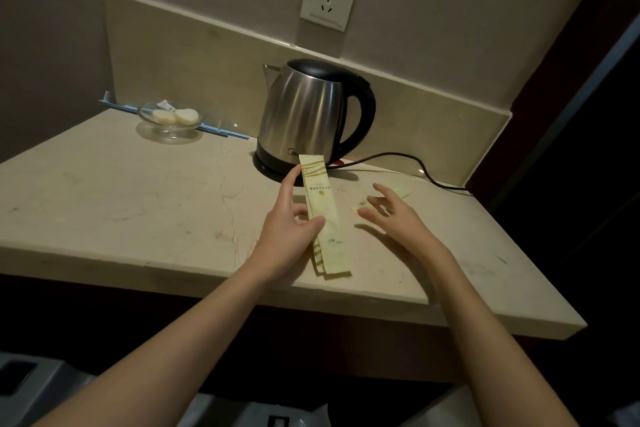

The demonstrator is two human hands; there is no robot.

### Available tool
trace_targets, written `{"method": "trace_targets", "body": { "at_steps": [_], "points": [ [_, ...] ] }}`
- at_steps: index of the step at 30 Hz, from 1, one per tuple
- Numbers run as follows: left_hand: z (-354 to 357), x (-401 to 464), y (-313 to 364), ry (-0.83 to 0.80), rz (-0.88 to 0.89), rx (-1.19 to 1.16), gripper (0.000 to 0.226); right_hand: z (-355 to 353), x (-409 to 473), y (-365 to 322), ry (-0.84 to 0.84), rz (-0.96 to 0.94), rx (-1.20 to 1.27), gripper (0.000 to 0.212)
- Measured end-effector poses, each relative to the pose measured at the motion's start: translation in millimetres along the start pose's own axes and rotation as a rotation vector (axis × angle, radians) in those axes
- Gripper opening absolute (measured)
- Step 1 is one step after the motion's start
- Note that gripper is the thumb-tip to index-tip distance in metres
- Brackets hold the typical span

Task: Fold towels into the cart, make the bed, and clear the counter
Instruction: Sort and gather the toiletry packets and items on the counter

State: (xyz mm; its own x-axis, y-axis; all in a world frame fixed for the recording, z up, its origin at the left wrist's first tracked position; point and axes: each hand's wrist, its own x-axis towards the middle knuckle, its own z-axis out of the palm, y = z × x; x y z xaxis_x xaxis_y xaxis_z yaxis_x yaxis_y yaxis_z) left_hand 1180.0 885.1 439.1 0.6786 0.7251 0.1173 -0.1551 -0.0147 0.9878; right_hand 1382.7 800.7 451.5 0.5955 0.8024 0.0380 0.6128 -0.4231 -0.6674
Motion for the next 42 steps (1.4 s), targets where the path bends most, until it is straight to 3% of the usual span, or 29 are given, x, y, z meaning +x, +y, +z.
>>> {"method": "trace_targets", "body": {
  "at_steps": [7,10,14,20,23,28,34,38,42],
  "points": [
    [0.9,-5.4,6.4,-0.025,0.004,-0.008,0.084,-3.8,-63.4,2.2,0.164,-0.037,-0.062,0.032],
    [2.6,-8.6,10.5,-0.038,-0.018,-0.042,0.083,-2.9,-64.6,3.8,0.244,0.034,-0.076,0.054],
    [3.3,-10.7,12.0,-0.054,-0.020,-0.035,0.082,-11.1,-63.2,-3.4,0.221,0.232,-0.057,0.079],
    [0.8,-11.0,11.7,-0.023,-0.047,-0.079,0.083,-19.0,-59.3,-28.5,0.064,0.426,-0.176,0.070],
    [0.5,-10.3,12.6,-0.021,-0.044,-0.091,0.083,-20.3,-63.4,-29.5,0.059,0.486,-0.095,0.056],
    [-0.5,-12.0,16.7,0.004,-0.086,-0.085,0.085,-17.1,-76.5,-32.8,0.238,0.435,0.052,0.019],
    [0.4,-33.9,26.7,0.069,-0.087,-0.060,0.087,-21.1,-112.8,-67.5,0.378,0.350,0.315,0.021],
    [-1.2,-72.6,40.9,0.022,-0.110,-0.134,0.076,-13.6,-145.8,-108.2,0.304,0.265,0.532,0.018],
    [-20.9,-111.3,66.1,-0.017,-0.127,-0.180,0.059,9.3,-176.5,-146.5,0.213,0.199,0.586,0.015]
  ]
}}
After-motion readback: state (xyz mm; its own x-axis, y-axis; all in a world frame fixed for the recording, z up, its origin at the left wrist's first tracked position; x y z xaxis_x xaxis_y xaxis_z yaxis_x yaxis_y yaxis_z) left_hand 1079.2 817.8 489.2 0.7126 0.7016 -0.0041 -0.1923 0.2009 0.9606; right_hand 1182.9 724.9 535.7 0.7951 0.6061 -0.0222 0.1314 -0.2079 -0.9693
